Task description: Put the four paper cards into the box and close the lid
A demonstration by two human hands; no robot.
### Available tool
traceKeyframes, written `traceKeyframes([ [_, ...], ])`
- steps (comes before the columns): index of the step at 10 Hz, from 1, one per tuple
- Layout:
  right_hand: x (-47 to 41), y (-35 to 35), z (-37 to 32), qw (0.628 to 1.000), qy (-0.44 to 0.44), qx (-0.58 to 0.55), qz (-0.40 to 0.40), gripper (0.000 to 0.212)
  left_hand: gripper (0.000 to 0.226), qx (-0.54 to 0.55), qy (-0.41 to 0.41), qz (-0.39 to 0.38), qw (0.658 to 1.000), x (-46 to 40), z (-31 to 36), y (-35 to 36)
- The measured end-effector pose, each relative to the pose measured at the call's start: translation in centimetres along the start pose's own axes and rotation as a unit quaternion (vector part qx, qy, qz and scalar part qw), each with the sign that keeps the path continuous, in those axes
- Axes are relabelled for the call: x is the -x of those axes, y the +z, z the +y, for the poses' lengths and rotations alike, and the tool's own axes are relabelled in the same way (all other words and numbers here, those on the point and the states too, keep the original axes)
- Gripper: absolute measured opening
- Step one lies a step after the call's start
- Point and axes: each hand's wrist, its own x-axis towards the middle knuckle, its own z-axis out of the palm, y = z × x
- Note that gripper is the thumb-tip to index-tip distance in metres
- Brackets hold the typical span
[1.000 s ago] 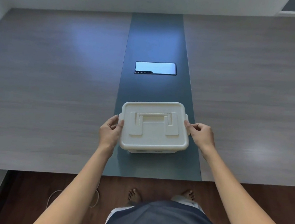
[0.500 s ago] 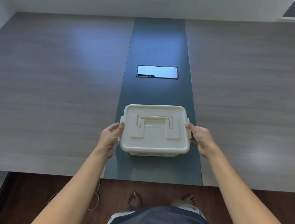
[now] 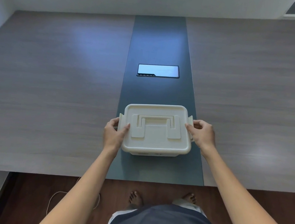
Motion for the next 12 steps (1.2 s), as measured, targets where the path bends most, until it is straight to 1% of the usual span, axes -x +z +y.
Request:
traceKeyframes([
  [2,-0.2,0.4,-0.3,0.999,-0.023,0.029,0.006,0.016,0.040,-0.001,0.006,0.029,1.000,-0.6,0.0,0.6],
  [4,-0.6,0.9,-1.1,0.999,-0.042,0.001,0.023,0.023,0.043,-0.005,0.018,0.050,0.999,-1.5,0.9,1.5],
  [5,-1.8,1.2,-1.9,0.999,-0.047,-0.007,0.018,0.022,0.044,-0.018,0.024,0.055,0.998,-2.7,1.7,2.0],
  [7,-5.7,1.9,-4.0,0.998,-0.054,0.021,0.008,0.020,0.045,-0.040,0.022,0.050,0.998,-6.5,3.5,3.2],
  [9,-9.9,2.8,-5.6,0.999,-0.023,0.042,0.001,0.025,0.045,-0.072,0.016,0.033,0.997,-10.7,5.0,4.1],
  [10,-11.2,2.9,-6.4,0.997,-0.018,0.068,-0.008,0.020,0.043,-0.079,0.019,0.034,0.996,-12.1,5.4,4.5],
  [11,-11.8,2.7,-6.8,0.996,-0.020,0.082,-0.012,0.019,0.044,-0.079,0.021,0.017,0.996,-12.2,5.9,4.3],
  [12,-11.0,2.4,-5.3,0.999,-0.022,0.047,-0.012,0.043,0.045,-0.027,0.038,0.014,0.999,-11.0,5.4,3.6],
])
